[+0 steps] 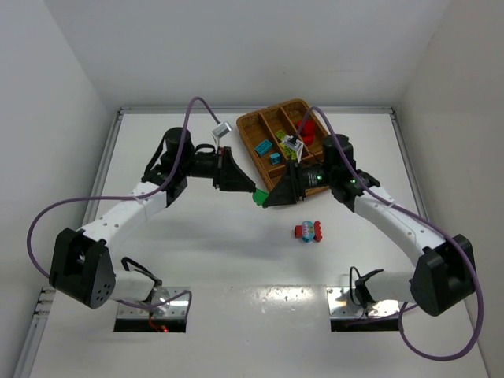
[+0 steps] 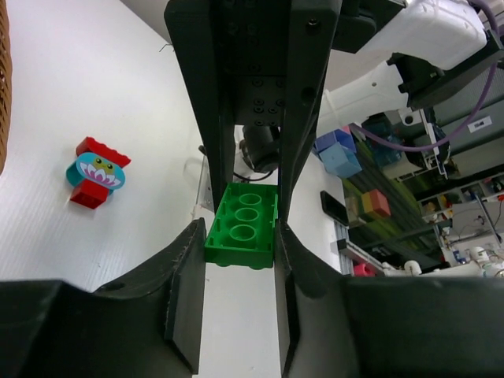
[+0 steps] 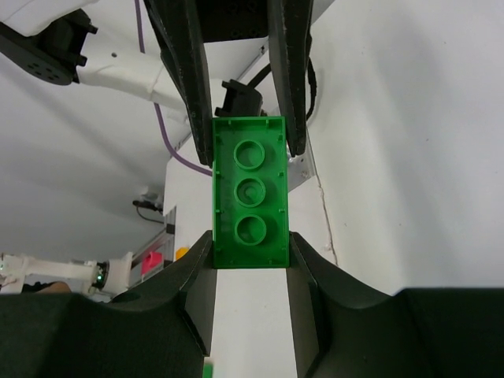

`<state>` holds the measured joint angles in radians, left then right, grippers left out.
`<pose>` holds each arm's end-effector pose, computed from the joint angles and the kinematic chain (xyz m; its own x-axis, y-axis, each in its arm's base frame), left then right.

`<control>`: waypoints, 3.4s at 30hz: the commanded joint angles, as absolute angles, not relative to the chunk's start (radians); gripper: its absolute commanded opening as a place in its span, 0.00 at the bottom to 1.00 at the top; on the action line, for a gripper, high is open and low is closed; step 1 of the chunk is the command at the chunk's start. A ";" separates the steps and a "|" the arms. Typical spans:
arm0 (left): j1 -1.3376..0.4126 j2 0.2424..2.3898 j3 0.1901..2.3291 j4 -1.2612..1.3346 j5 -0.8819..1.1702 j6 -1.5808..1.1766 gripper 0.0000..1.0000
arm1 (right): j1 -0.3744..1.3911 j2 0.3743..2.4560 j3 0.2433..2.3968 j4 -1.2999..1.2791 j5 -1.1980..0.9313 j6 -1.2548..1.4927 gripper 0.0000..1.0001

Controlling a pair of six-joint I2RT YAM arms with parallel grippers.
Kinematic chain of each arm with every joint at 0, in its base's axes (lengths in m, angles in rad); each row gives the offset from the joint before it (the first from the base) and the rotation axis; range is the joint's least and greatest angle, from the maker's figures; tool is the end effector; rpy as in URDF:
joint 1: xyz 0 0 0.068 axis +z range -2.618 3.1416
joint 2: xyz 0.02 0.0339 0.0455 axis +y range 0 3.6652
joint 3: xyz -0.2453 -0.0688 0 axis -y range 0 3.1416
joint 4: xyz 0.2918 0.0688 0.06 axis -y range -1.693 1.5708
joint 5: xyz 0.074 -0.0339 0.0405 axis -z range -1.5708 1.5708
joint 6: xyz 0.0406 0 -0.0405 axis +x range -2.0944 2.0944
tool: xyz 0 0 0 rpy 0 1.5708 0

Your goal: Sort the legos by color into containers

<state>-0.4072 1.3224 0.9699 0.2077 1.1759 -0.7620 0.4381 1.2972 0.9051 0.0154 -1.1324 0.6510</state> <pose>0.3001 -0.1702 0.2939 -0.7800 0.0472 -0.6239 0.6255 0.0333 -0.7795 0.2843 0.1738 0.2601 -0.8361 -0.1076 -0.5379 -0.5479 0.1162 0.8284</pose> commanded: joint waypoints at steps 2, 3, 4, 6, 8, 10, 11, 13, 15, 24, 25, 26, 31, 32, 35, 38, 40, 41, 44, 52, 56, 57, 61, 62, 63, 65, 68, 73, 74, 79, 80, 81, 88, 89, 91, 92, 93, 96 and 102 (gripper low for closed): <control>-0.416 1.321 1.005 0.226 1.181 -0.738 0.20 | 0.443 1.293 0.950 0.051 -1.163 0.646 0.14; -0.416 1.330 1.005 0.225 1.181 -0.738 0.17 | 0.443 1.293 0.950 0.051 -1.163 0.646 0.14; -0.416 1.330 1.005 0.225 1.171 -0.738 0.12 | 0.443 1.293 0.950 0.051 -1.154 0.646 0.14; -0.416 1.330 1.014 0.203 1.160 -0.729 0.00 | 0.443 1.293 0.950 0.051 -1.143 0.646 0.26; -0.416 1.330 1.014 0.202 1.147 -0.729 0.00 | 0.443 1.293 0.950 0.051 -1.132 0.655 0.34; -0.416 1.330 1.014 0.202 1.126 -0.729 0.00 | 0.443 1.293 0.950 0.061 -1.132 0.666 0.36; -0.416 1.330 1.014 0.202 1.126 -0.729 0.00 | 0.443 1.293 0.950 0.077 -1.132 0.678 0.39; -0.416 1.330 1.023 0.202 1.106 -0.738 0.00 | 0.443 1.293 0.950 0.089 -1.132 0.689 0.41; -0.416 1.330 1.023 0.202 1.097 -0.738 0.00 | 0.443 1.293 0.937 0.113 -1.123 0.704 0.41; -0.416 1.321 1.023 0.202 1.088 -0.749 0.00 | 0.443 1.293 0.919 0.161 -1.114 0.733 0.41; -0.416 1.321 1.023 0.202 1.088 -0.749 0.00 | 0.443 1.293 0.919 0.170 -1.114 0.747 0.43; -0.416 1.321 1.023 0.202 1.088 -0.749 0.00 | 0.443 1.293 0.908 0.179 -1.114 0.756 0.43; -0.416 1.321 1.023 0.212 1.078 -0.749 0.00 | 0.462 1.293 0.890 0.212 -1.092 0.781 0.31; -0.416 1.321 1.023 0.212 1.069 -0.759 0.00 | 0.462 1.293 0.890 0.212 -1.092 0.781 0.27; -0.416 1.321 1.023 0.212 1.046 -0.759 0.00 | 0.462 1.302 0.890 0.187 -1.071 0.779 0.23; -0.416 1.321 1.023 0.203 1.022 -0.768 0.00 | 0.462 1.302 0.955 -0.038 -0.929 0.654 0.19; -0.416 1.321 1.032 0.192 1.022 -0.769 0.00 | 0.471 1.328 0.997 -0.255 -0.812 0.537 0.19; -0.407 1.321 1.032 0.192 1.013 -0.769 0.00 | 0.482 1.341 1.043 -0.321 -0.757 0.503 0.16; -0.407 1.321 1.032 0.192 0.999 -0.769 0.00 | 0.503 1.368 1.080 -0.454 -0.588 0.433 0.14; -0.407 1.350 1.032 0.172 0.937 -0.778 0.00 | 0.529 1.388 1.109 -0.508 -0.390 0.433 0.14; -0.407 1.387 1.042 0.153 0.891 -0.752 0.00 | 0.529 1.413 1.109 -0.497 -0.358 0.451 0.14; -0.407 1.405 1.063 0.117 0.855 -0.715 0.00 | 0.529 1.413 1.095 -0.467 -0.357 0.462 0.14; -0.335 1.492 1.092 0.026 0.827 -0.655 0.00 | 0.520 1.491 1.106 -0.417 -0.325 0.479 0.28; -0.316 1.511 1.092 0.026 0.836 -0.655 0.00 | 0.520 1.500 1.106 -0.417 -0.325 0.488 0.35; -0.290 1.525 1.103 0.003 0.836 -0.655 0.00 | 0.520 1.500 1.106 -0.417 -0.325 0.488 0.42; -0.281 1.534 1.103 -0.043 0.798 -0.646 0.00 | 0.529 1.491 1.106 -0.426 -0.307 0.488 0.68; -0.259 1.560 1.103 -0.132 0.681 -0.617 0.00 | 0.529 1.448 1.069 -0.446 -0.276 0.479 0.79; -0.216 1.586 1.037 -0.169 0.620 -0.626 0.00 | 0.529 1.370 0.986 -0.474 -0.240 0.468 0.84; -0.216 1.586 1.019 -0.169 0.597 -0.626 0.00 | 0.529 1.370 0.967 -0.488 -0.221 0.482 0.84; -0.216 1.586 0.977 -0.169 0.575 -0.626 0.00 | 0.529 1.348 0.888 -0.546 -0.131 0.561 0.84; -0.216 1.577 0.977 -0.178 0.565 -0.626 0.00 | 0.529 1.339 0.876 -0.569 -0.083 0.583 0.84; -0.216 1.577 0.977 -0.178 0.554 -0.626 0.00 | 0.529 1.325 0.876 -0.603 -0.063 0.630 0.82; -0.238 1.568 0.968 -0.232 0.486 -0.606 0.00 | 0.655 1.195 0.735 -0.698 0.015 0.768 0.82; -0.248 1.568 0.968 -0.241 0.477 -0.606 0.00 | 0.672 1.195 0.726 -0.713 0.026 0.787 0.83; -0.258 1.568 0.968 -0.241 0.466 -0.606 0.00 | 0.715 1.195 0.713 -0.738 0.047 0.840 0.85; -0.258 1.568 0.968 -0.241 0.466 -0.606 0.00 | 0.715 1.195 0.704 -0.738 0.057 0.857 0.90; -0.267 1.568 0.968 -0.241 0.466 -0.606 0.02 | 0.725 1.204 0.680 -0.738 0.057 0.876 0.91; -0.278 1.577 0.980 -0.262 0.457 -0.606 0.38 | 0.726 1.226 0.623 -0.710 0.046 0.966 0.91; -0.327 1.577 1.018 -0.313 0.371 -0.586 0.85 | 0.703 1.247 0.537 -0.586 0.000 1.031 0.83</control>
<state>-0.2939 1.5887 0.9771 -0.2813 0.4187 -0.6022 0.7124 1.2335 0.5495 -0.6659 0.0151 0.9585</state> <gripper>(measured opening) 0.834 0.838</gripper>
